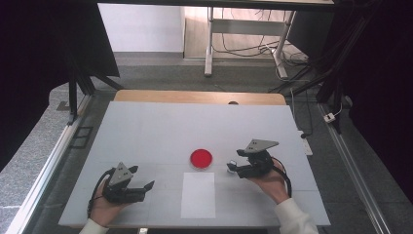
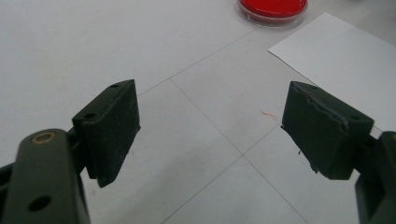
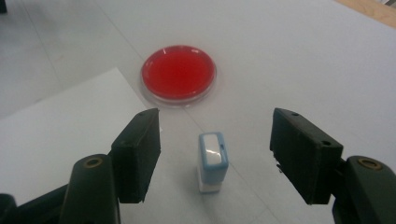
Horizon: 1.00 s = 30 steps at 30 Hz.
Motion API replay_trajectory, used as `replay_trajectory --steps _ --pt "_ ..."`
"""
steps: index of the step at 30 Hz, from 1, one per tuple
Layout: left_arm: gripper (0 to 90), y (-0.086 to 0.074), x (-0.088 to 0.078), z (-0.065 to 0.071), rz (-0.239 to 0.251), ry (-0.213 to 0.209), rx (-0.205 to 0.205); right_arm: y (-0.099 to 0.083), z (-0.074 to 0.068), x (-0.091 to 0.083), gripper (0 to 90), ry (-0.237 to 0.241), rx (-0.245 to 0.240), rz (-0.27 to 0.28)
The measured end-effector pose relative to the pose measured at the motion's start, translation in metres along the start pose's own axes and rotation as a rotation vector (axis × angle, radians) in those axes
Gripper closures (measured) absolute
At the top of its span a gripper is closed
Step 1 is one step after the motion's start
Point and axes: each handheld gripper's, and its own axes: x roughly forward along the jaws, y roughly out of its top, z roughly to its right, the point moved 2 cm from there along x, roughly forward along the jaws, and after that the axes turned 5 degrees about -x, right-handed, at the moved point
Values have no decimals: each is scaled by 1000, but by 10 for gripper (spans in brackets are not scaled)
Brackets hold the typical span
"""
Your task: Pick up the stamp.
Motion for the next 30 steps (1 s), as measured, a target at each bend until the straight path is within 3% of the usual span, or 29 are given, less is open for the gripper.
replay_trajectory --steps 14,30 --pt "191 -1 2 -1 -6 8 -9 -10 -2 13 376 1 -11 -39" --pt "190 -3 4 -1 -19 -1 -8 -16 -6 17 613 -22 -38 -60"
